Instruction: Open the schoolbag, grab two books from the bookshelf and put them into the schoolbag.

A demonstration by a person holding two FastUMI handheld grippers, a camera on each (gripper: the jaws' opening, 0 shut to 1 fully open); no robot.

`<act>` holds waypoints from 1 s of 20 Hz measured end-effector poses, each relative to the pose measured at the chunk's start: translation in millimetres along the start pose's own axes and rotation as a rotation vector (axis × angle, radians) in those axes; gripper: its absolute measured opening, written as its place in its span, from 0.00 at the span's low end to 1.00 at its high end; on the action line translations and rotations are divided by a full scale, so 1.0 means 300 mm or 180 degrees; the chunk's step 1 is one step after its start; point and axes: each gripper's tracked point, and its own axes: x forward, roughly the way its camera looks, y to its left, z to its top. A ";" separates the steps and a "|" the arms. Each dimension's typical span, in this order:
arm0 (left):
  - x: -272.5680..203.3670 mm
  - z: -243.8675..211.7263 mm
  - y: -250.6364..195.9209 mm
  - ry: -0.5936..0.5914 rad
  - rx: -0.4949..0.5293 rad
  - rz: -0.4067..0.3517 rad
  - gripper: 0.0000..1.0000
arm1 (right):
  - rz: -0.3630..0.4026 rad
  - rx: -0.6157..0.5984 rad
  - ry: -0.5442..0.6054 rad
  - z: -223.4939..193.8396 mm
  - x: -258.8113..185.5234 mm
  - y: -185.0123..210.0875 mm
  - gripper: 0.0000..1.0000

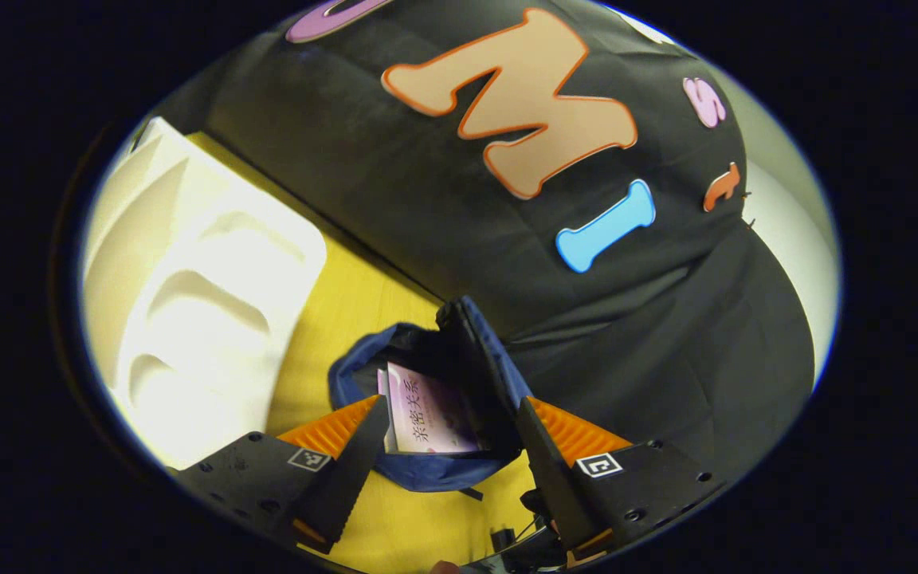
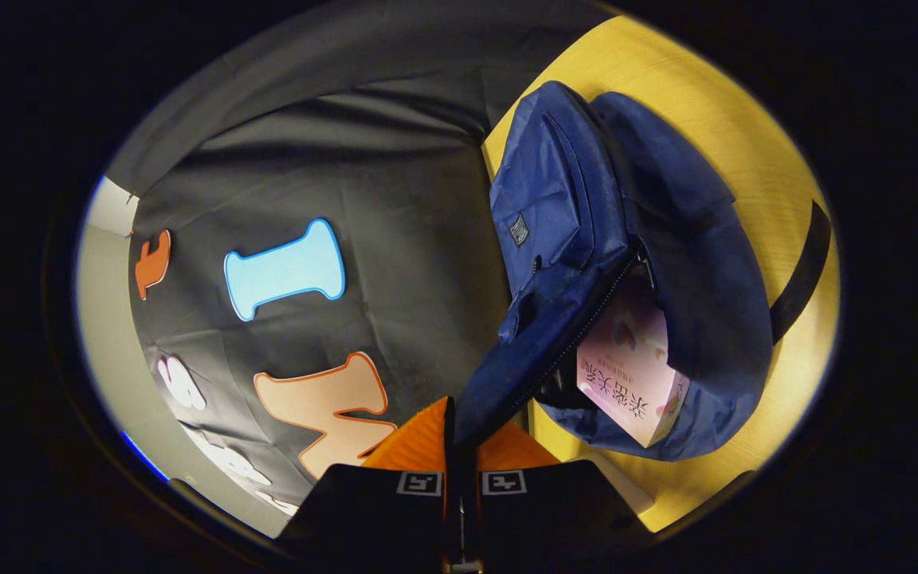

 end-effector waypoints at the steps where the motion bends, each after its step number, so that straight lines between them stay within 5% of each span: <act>1: -0.051 0.071 0.008 -0.0105 0.0043 0.0024 0.95 | -0.0009 -0.0006 0.0005 -0.004 0.001 -0.002 0.04; 4: -0.220 0.298 0.104 -0.0502 0.0196 0.0229 0.95 | -0.0009 0.0009 -0.0002 -0.001 0.000 -0.007 0.02; 11: -0.638 0.708 0.578 -0.1112 0.0587 0.1336 0.95 | -0.0011 0.0076 -0.0036 -0.014 -0.003 -0.021 0.04; 16: -0.778 0.828 0.864 -0.0940 0.1002 0.1979 0.95 | -0.0034 0.0063 -0.0122 -0.011 -0.004 -0.026 0.01; 20: -0.753 0.785 0.958 -0.0526 0.0836 0.1917 0.95 | -0.0073 0.0036 -0.0159 -0.016 -0.012 -0.021 0.04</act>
